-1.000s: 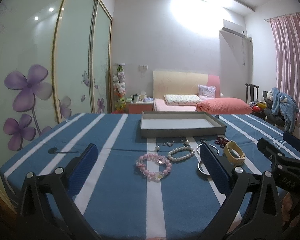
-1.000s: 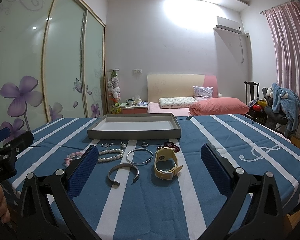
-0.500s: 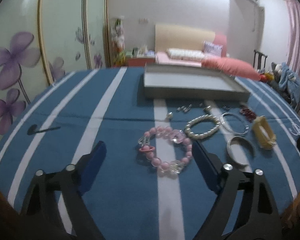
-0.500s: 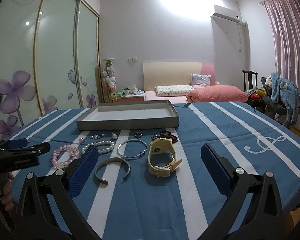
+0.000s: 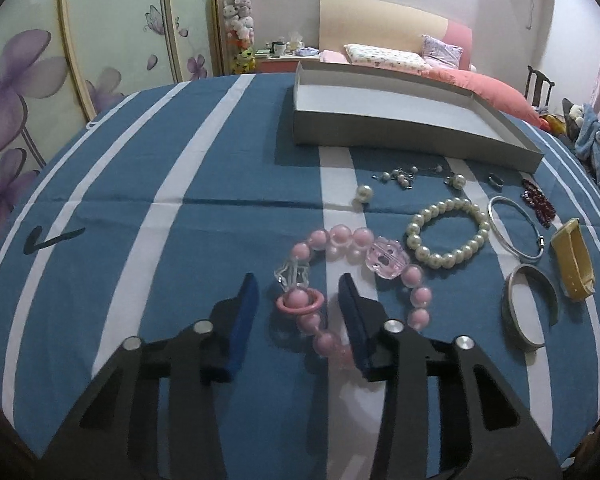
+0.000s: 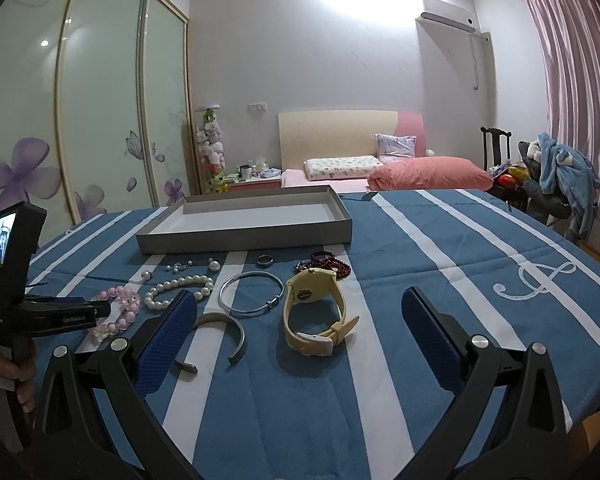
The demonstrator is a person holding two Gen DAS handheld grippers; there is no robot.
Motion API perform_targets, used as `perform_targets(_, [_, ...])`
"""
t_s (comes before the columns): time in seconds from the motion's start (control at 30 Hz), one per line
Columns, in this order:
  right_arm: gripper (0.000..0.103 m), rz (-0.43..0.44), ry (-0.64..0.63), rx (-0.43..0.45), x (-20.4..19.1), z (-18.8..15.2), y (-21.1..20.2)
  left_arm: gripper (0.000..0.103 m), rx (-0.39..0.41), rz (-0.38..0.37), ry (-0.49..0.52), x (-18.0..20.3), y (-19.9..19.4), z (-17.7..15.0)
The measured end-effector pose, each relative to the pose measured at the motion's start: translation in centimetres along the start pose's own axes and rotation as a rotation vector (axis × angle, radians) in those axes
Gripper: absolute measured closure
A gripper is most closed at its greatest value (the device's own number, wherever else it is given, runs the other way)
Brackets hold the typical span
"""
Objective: Organize jewelry
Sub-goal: 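Lower the left gripper onto the pink beaded bracelet and close it, then lift the pink bracelet with the left gripper while the right gripper grasps the cream watch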
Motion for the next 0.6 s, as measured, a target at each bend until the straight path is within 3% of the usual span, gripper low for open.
perform_targets(0.1, [0.002, 0.002, 0.001, -0.007, -0.2, 0.0, 0.5, 0.079, 0.003, 0.003, -0.004, -0.2, 0.0, 0.1])
perform_targets(0.43, [0.002, 0.016, 0.010, -0.032, 0.1, 0.3, 1.1, 0.080, -0.017, -0.026, 0.032, 0.5, 0.4, 1.7])
perform_targets(0.6, [0.004, 0.026, 0.016, -0.094, 0.8, 1.2, 2.3, 0.080, 0.043, -0.066, 0.043, 1.0, -0.9, 3.5])
Point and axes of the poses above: each gripper's, at about its wrist camera, not at the fingertips, and y roughly the way its jaws point, x to its right, z to its top, the point moved 6 cm from there along y, roughly the way its jaws point, and after that the axes turned 7 degrees about -x, right-handed, at the moved point
